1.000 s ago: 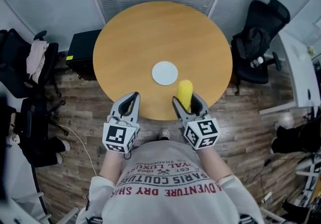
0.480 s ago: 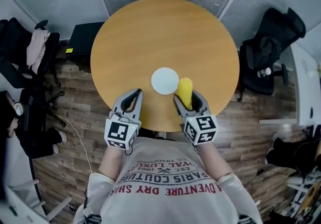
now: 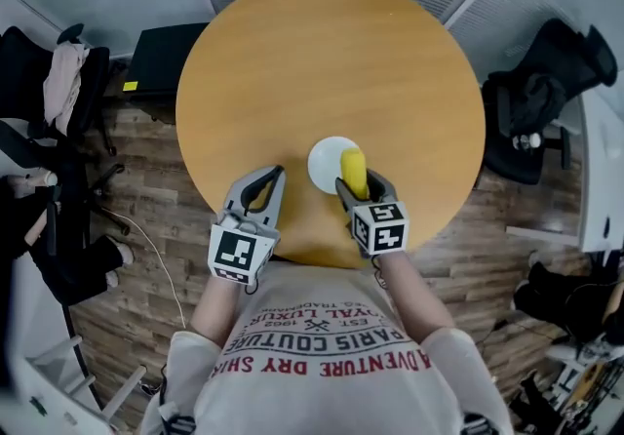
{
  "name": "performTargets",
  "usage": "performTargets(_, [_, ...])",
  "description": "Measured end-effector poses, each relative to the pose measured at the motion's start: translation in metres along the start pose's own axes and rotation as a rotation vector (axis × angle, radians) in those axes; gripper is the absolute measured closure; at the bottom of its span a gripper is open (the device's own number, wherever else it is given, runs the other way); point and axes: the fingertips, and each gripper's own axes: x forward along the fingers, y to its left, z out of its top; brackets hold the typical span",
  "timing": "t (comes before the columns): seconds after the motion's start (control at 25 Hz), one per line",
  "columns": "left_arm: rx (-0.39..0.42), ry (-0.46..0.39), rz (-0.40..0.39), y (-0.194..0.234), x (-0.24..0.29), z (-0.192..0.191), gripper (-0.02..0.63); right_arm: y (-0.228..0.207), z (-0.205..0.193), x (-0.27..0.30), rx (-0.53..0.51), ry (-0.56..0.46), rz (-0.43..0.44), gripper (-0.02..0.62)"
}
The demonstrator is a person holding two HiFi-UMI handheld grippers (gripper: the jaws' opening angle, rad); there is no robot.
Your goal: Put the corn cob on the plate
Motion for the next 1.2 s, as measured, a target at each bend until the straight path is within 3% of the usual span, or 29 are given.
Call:
performTargets(0.6, [-0.067,0.100,0.026,0.048,0.016,-0.041,0.572,-0.014,-0.045,0.101,-0.036,0.262,-0.021,0.328])
performTargets(1.04, [-0.070,0.132,0.040,0.059,0.012,-0.056,0.572,-0.022,-0.063,0.111,-0.004,0.345,-0.056,0.328])
performTargets(1.2, [-0.062,0.134,0.041,0.061,0.011,-0.054,0.572,-0.022,-0.059,0.111,0.024,0.326,-0.060,0.328])
